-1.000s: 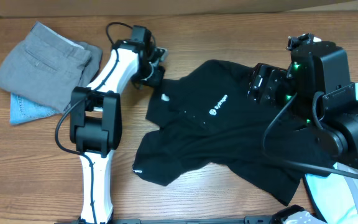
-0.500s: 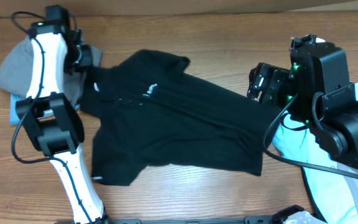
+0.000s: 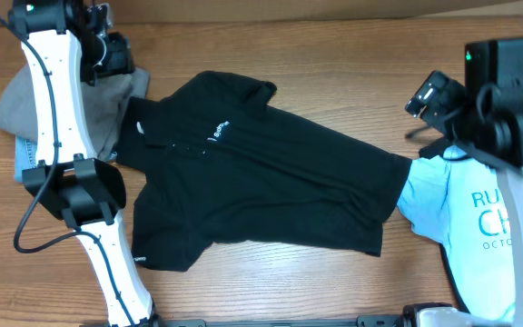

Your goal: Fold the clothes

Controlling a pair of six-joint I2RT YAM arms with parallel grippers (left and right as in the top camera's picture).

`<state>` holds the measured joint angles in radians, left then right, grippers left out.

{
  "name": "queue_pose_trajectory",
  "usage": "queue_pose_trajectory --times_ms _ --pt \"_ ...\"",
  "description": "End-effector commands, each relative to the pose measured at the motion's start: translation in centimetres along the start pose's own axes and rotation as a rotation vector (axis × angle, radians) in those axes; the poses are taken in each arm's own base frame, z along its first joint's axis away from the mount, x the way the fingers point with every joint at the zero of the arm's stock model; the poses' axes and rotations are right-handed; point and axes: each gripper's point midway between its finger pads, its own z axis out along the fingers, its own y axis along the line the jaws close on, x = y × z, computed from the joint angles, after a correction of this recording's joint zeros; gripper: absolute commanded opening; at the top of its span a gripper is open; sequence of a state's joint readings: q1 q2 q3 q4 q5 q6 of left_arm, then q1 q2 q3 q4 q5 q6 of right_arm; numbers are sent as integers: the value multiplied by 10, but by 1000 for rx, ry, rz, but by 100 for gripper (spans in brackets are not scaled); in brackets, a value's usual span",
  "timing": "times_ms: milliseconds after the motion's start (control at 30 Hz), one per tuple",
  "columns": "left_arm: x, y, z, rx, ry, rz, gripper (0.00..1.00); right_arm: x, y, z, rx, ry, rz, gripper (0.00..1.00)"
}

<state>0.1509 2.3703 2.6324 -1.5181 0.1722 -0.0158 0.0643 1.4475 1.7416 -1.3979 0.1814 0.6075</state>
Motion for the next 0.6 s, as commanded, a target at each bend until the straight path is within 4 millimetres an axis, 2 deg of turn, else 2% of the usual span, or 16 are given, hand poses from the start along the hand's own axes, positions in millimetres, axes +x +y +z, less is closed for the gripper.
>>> queue_pose_trajectory --times_ms 0,100,133,200,300,333,400,467,567 --pt "1 -46 -22 112 -31 82 63 5 -11 46 69 116 9 95" --pt "10 -65 -19 122 0 139 63 9 -17 82 96 215 -15 85" --pt "12 -70 -18 123 7 159 63 11 -19 93 106 251 -20 78" --pt "18 -83 -16 129 22 202 63 17 -32 117 159 326 -14 70" --pt "26 -95 -15 130 46 240 63 25 -50 143 214 404 -4 69" --pt "29 -99 -15 131 56 247 63 28 -58 152 231 432 -3 64" --pt "34 -105 -14 135 72 256 63 39 -70 164 242 500 -7 57" --pt "37 -106 -14 135 84 258 63 58 -80 173 224 602 -9 51" --pt "38 -106 -15 136 89 257 63 81 -94 180 216 696 8 49"
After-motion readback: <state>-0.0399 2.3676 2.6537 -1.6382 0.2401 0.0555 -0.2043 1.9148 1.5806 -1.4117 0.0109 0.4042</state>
